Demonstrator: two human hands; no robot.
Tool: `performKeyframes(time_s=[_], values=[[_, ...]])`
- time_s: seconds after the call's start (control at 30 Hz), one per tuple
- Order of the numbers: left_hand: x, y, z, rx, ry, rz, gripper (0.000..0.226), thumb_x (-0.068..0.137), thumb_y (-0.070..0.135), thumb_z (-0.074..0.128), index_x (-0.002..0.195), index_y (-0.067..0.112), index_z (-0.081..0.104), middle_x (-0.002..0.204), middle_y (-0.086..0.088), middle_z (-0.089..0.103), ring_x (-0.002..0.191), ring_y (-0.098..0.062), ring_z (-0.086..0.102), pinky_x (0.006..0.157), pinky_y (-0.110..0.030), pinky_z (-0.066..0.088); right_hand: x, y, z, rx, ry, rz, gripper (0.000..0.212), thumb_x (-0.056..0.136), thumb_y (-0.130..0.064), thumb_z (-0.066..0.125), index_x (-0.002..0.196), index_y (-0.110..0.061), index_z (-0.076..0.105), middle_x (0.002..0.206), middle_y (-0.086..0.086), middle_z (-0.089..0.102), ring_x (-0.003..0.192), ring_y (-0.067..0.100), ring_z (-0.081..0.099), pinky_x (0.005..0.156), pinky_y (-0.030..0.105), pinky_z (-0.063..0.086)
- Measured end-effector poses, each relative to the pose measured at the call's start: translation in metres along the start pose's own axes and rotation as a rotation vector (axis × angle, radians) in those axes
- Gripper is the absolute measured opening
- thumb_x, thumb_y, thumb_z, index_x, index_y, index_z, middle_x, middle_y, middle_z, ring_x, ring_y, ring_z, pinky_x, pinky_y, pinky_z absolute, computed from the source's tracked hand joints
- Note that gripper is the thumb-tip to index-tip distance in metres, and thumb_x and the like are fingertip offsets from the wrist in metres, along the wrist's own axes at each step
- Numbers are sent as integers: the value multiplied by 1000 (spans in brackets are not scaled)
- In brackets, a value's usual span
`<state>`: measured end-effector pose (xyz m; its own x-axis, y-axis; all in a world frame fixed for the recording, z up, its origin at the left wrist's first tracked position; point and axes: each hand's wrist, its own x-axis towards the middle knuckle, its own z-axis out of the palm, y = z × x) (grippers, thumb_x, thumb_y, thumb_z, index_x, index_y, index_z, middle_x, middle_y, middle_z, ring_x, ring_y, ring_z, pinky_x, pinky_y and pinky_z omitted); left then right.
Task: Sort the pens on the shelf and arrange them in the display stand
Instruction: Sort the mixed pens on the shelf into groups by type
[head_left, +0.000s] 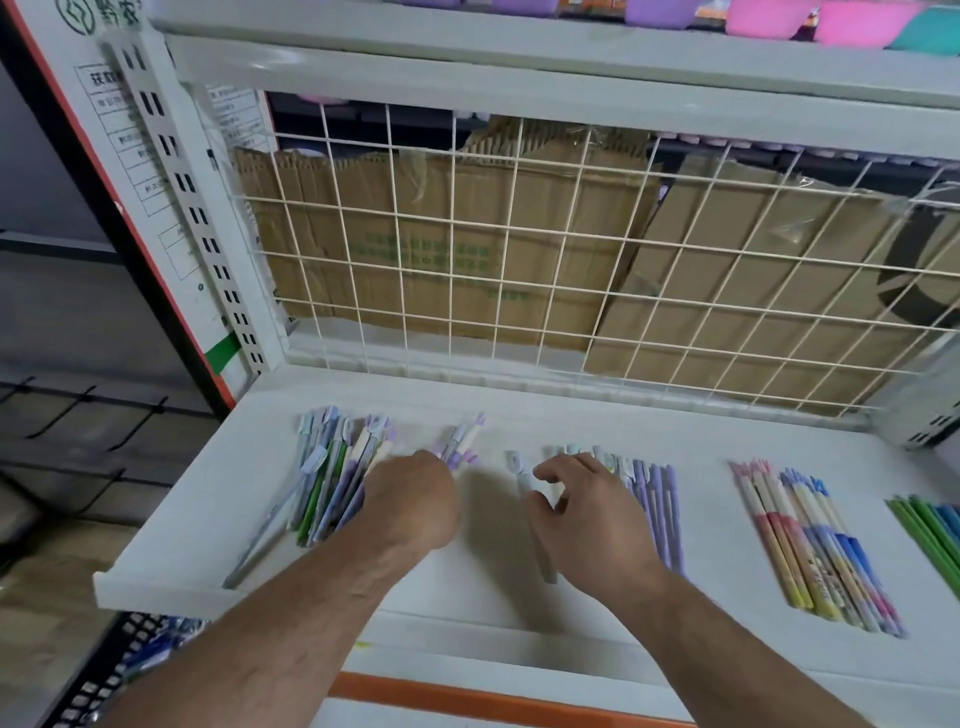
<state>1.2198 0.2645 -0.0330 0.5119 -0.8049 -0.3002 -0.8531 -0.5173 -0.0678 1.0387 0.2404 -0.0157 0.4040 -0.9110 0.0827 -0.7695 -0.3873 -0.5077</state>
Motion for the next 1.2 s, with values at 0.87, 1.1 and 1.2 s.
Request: performKeyframes(time_s=[0.87,1.1,1.2], values=[[-78,152,-24,-1841,-491,38,9,94,7,55,93,10,63,62,-7,61,51,-19,55,52,-27,47,-19,91,-77,566,-21,176,8,85,-27,76,82,-22,72,75,-2,69,62,10,61,60,20,48],[-90,193,-18,-1719,-528,68,17,97,14,59,112,6,60,74,-13,64,59,-29,61,53,-39,55,-25,127,-89,626,-101,285,11,88,-20,69,81,-12,65,70,2,71,64,21,73,65,45,62],[-88,203,-15,-1665,-482,34,11,96,18,57,103,10,58,83,-17,64,66,-34,64,60,-46,52,-20,143,-96,613,-53,363,14,90,-16,66,79,-8,61,62,0,66,53,13,60,53,28,49]])
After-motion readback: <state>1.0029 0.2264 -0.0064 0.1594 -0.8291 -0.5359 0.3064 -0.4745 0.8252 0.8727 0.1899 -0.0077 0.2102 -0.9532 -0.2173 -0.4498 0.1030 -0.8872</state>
